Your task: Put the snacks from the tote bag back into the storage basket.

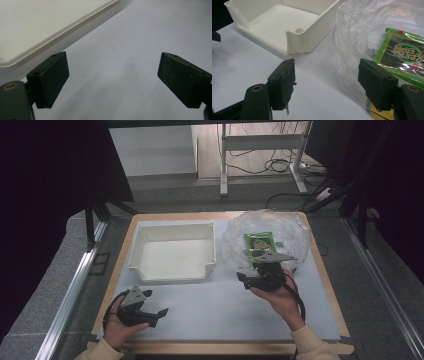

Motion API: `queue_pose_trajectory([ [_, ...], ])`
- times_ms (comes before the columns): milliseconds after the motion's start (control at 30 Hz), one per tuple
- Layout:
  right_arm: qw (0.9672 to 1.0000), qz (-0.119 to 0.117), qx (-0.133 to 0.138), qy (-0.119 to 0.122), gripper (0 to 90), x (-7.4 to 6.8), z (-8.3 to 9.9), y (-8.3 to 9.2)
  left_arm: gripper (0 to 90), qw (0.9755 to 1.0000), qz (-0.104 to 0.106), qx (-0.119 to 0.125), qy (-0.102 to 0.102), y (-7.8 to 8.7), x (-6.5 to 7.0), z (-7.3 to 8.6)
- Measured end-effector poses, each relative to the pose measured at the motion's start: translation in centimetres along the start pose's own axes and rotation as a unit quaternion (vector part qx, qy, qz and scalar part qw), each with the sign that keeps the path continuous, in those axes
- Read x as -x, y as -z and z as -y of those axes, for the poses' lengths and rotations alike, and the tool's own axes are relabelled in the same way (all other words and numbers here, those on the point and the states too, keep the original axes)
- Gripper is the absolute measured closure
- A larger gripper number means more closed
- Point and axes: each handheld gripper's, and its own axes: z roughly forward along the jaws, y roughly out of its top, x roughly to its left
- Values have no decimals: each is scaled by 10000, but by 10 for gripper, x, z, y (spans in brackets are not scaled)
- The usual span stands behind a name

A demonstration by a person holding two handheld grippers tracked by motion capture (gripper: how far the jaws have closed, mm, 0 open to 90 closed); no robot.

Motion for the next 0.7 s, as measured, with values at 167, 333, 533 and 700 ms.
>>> queue_pose_trajectory([
  [167, 10000, 31, 43, -61, 306, 6, -3, 1, 103, 10000, -5, -15, 10, -1, 0, 0],
  [333, 9999, 20, 47, -164, 306, 16, -6, -1, 103, 10000, -7, -8, 27, -1, 0, 0],
  [533, 9997, 83, 92, -223, 306, 24, -10, -4, 103, 10000, -2, -12, 27, -1, 0, 0],
  [700, 9996, 110, 107, -236, 309, 29, -13, -4, 102, 10000, 5, -15, 29, -1, 0, 0],
])
